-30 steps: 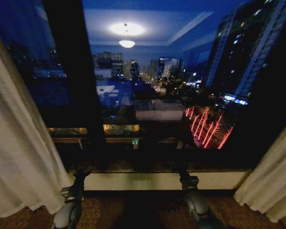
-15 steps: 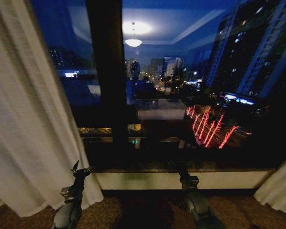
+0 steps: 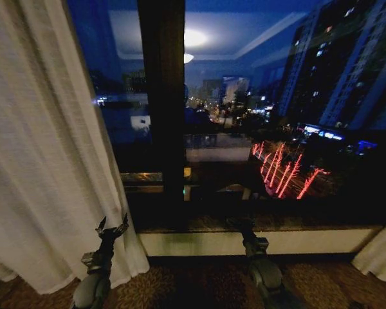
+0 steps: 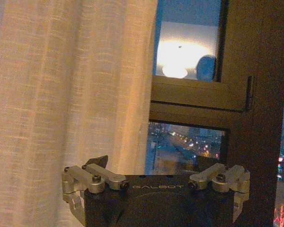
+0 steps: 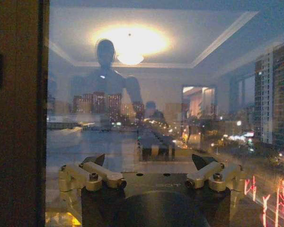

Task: Open the curtains by pulling them apart, changing their state from closed to fully open.

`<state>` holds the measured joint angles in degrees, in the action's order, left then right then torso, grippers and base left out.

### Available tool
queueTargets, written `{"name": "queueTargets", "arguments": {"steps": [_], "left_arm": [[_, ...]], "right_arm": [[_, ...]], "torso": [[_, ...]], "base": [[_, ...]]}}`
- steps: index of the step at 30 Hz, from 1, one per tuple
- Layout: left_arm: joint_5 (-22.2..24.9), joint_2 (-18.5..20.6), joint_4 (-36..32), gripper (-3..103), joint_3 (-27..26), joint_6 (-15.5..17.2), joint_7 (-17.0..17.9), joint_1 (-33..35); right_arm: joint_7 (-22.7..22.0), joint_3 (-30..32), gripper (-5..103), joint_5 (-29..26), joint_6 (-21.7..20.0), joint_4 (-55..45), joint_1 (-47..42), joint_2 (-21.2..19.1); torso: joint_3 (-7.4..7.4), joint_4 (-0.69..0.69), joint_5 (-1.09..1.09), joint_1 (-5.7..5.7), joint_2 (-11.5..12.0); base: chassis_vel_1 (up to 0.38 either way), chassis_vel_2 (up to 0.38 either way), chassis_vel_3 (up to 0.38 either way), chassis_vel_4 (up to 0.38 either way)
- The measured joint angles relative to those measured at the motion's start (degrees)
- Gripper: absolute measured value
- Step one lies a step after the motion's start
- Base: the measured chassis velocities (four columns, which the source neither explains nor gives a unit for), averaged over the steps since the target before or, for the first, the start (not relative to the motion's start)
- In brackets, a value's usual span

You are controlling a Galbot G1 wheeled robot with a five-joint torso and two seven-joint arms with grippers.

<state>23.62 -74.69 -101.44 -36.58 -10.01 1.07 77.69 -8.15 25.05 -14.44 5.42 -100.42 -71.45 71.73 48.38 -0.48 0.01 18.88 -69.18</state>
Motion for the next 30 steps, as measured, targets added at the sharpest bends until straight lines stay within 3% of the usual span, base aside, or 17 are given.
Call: {"name": "queueTargets", "arguments": {"steps": [11, 30], "left_arm": [[0.0, 0.0, 0.0, 100, -0.1, 0.0, 0.0, 0.0], [0.0, 0.0, 0.0, 100, 0.0, 0.0, 0.0, 0.0]], "right_arm": [[0.0, 0.0, 100, 0.0, 0.0, 0.0, 0.0, 0.0], [0.0, 0.0, 100, 0.0, 0.0, 0.0, 0.0, 0.0]], "torso": [[0.00, 0.03, -0.05, 0.00, 0.0], [0.00, 0.02, -0.01, 0.00, 0.0]], "base": [[0.086, 0.104, -0.086, -0.095], [0.000, 0.000, 0.000, 0.000]]}}
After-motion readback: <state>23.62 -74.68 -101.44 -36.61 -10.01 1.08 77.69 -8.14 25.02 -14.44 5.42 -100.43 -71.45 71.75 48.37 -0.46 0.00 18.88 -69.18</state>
